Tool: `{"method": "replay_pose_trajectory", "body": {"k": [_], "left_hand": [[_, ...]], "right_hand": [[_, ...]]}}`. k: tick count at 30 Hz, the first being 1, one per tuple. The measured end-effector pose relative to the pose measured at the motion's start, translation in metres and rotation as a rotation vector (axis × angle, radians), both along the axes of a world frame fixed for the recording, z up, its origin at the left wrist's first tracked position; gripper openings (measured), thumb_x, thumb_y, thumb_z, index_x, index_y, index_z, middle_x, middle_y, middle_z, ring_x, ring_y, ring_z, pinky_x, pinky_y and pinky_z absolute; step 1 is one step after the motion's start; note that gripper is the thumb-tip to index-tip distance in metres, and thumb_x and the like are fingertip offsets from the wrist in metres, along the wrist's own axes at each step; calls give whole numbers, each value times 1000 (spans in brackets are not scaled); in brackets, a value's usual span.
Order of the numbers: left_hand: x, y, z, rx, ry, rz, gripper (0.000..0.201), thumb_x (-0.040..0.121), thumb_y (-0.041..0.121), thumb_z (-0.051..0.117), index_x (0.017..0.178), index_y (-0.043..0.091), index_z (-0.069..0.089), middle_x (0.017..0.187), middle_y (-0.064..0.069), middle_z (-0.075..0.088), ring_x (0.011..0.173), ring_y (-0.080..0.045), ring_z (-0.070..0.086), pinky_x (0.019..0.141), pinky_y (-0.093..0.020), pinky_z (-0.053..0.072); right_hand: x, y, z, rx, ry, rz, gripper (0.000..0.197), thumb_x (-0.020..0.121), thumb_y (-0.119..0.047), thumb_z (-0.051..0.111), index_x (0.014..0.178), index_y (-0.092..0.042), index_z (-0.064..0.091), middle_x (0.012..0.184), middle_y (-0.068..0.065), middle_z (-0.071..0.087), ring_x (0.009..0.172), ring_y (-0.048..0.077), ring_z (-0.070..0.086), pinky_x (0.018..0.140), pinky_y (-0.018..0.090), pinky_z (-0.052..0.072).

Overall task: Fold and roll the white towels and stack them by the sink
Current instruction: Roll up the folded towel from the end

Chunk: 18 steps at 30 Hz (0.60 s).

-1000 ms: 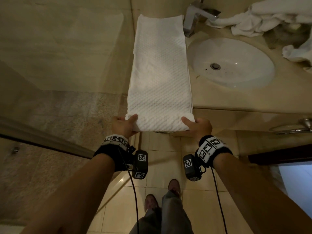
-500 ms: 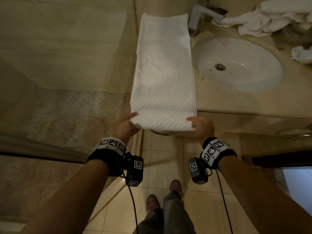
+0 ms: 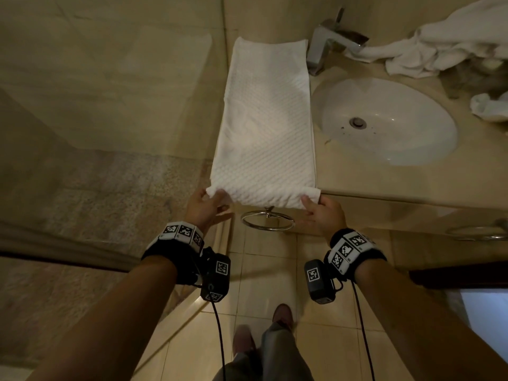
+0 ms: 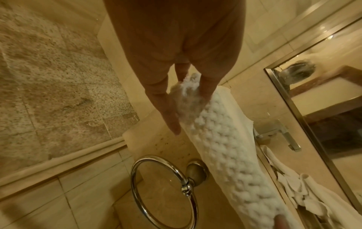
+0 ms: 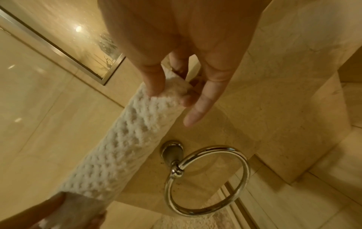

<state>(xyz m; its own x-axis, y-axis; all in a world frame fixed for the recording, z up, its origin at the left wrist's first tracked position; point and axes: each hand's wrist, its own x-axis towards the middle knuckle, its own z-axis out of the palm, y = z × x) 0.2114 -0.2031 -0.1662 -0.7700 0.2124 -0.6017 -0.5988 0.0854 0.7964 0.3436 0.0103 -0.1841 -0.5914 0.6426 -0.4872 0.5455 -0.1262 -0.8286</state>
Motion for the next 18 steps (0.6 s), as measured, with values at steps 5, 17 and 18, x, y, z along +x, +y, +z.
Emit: {"method": "replay_pose_trajectory", "body": {"k": [5, 17, 18], "left_hand": [[-14, 6, 7, -132, -24, -21, 36, 88, 28, 66, 111, 2, 58, 107, -13, 63, 97, -29, 64, 79, -46, 57], [-42, 36, 30, -647, 258, -90, 45, 77, 28, 77, 97, 15, 40, 93, -12, 54, 73, -30, 60, 48, -33, 52], [-44, 36, 31, -691, 276, -133, 40, 78, 31, 75, 94, 15, 42, 91, -12, 57, 71, -28, 59, 52, -32, 50]], "right_hand": [[-10, 16, -7, 5, -54, 19, 58, 56, -71, 67, 83, -20, 73, 89, 2, 74, 88, 23, 70, 87, 48, 55], [-36, 34, 29, 446, -16, 155, 14, 85, -32, 69, 95, -23, 67, 114, 10, 49, 101, 24, 55, 87, 35, 53], [-38, 36, 30, 466, -41, 221, 18, 87, -37, 66, 94, -22, 72, 116, 12, 50, 105, 24, 54, 92, 33, 49]]}}
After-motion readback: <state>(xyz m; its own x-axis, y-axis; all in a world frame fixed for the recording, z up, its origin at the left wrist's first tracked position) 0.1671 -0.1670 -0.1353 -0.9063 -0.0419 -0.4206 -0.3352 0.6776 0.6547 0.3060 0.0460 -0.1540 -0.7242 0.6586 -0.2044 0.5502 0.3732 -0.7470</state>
